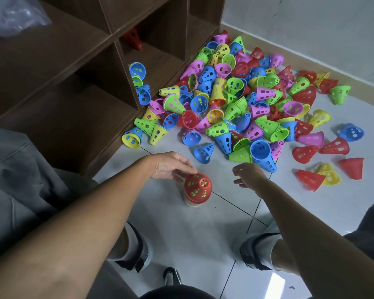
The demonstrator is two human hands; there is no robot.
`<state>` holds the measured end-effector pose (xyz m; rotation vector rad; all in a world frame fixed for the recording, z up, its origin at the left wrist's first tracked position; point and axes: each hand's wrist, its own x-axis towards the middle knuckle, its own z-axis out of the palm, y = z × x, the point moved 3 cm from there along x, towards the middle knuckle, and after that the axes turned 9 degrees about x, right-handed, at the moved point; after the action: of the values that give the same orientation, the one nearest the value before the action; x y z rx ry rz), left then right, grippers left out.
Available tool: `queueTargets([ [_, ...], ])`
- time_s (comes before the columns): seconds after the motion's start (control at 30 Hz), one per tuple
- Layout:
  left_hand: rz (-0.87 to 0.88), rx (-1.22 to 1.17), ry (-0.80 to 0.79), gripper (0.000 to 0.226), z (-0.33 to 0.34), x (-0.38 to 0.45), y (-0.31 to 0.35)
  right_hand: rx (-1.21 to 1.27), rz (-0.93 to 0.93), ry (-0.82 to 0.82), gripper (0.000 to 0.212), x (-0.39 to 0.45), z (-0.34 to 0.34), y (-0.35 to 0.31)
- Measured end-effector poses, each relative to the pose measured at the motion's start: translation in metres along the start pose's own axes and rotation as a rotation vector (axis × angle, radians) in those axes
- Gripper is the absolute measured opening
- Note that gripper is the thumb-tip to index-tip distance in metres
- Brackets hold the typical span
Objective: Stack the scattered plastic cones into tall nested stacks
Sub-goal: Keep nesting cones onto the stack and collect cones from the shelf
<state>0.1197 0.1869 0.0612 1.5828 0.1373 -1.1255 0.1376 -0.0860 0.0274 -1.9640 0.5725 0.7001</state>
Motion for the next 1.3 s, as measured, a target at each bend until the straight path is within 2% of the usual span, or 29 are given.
queueTargets([
  [0.13, 0.008, 0.031, -0.028, 0.009, 0.000, 0.008, 0.004, 0.055, 0.009, 0.041, 0.015, 0.007, -0.003, 0.004],
  [0.23, 0.024, -0.009, -0.034, 0.016, -0.003, 0.016, 0.010, 0.069, -0.006, 0.093, 0.023, 0.013, -0.006, 0.005],
  [0.33, 0.071, -0.035, 0.118, 0.021, -0.012, 0.023, 0.017, 0.027, -0.077, 0.190, 0.035, 0.015, -0.010, 0.005],
  [0.43, 0.109, -0.026, 0.296, 0.039, -0.025, 0.033, 0.022, -0.019, -0.115, 0.236, 0.043, 0.019, -0.012, 0.006],
  [0.57, 0.121, -0.030, 0.378, 0.055, -0.036, 0.044, 0.021, -0.074, -0.141, 0.307, 0.044, 0.024, -0.014, 0.010],
  [0.8, 0.070, -0.072, 0.380, 0.072, -0.043, 0.059, 0.014, -0.129, -0.159, 0.418, 0.047, 0.024, -0.016, 0.013],
  [1.03, 0.026, -0.239, 0.343, 0.079, -0.041, 0.072, 0.008, -0.129, -0.168, 0.234, 0.055, 0.029, -0.013, 0.020],
  [1.3, 0.026, -0.399, 0.334, 0.067, -0.042, 0.077, 0.007, -0.110, -0.193, 0.297, 0.030, 0.026, -0.012, 0.023],
])
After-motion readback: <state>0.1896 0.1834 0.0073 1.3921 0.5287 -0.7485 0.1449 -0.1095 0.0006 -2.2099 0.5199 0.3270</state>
